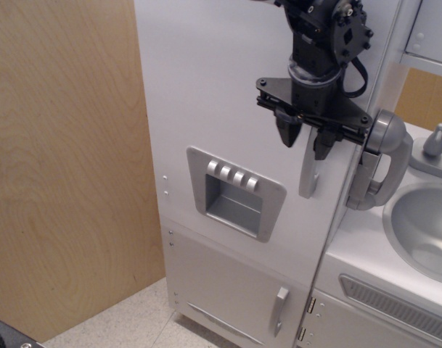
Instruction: Open fridge
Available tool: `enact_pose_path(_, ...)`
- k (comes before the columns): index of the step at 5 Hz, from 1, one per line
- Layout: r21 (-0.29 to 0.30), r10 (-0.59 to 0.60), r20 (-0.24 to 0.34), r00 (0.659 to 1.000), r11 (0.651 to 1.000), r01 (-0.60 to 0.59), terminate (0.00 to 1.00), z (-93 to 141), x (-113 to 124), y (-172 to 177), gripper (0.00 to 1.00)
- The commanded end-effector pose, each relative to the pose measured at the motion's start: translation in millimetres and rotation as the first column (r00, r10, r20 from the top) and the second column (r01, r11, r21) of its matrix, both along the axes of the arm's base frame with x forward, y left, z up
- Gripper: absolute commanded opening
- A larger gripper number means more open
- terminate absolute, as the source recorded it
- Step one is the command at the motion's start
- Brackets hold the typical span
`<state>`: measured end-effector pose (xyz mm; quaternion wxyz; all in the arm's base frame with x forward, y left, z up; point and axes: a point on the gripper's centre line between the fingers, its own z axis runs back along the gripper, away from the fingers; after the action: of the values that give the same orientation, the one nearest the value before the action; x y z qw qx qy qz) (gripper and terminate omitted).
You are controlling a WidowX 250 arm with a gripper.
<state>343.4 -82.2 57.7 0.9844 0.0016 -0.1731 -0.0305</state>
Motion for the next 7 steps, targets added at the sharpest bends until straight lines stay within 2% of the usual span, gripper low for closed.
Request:
enact_pose_path(1,0.014,-0.041,0.064,0.997,0.999,0.04,0.0,17,-9,9,0.0)
enact_pose_path(3,0.044,-0.13,0.039,0.991,0.991,0.129,0.0,15,-54,34,0.0)
enact_pose_path(4,0.056,-0.159,-0.006,0.987,0.986,0.159,0.0,21,-72,42,1.0)
enact_pose_path(5,0.051,-0.172,-0.096,0.98,0.983,0.177,0.0,30,-88,45,1.0)
enact_pose_path(6,0.017,-0.199,-0.157,0.967,0.979,0.205,0.0,39,-104,44,1.0)
enact_pose_path(7,0.003,-0.247,-0.215,0.945,0.967,0.253,0.0,37,-116,24,1.0)
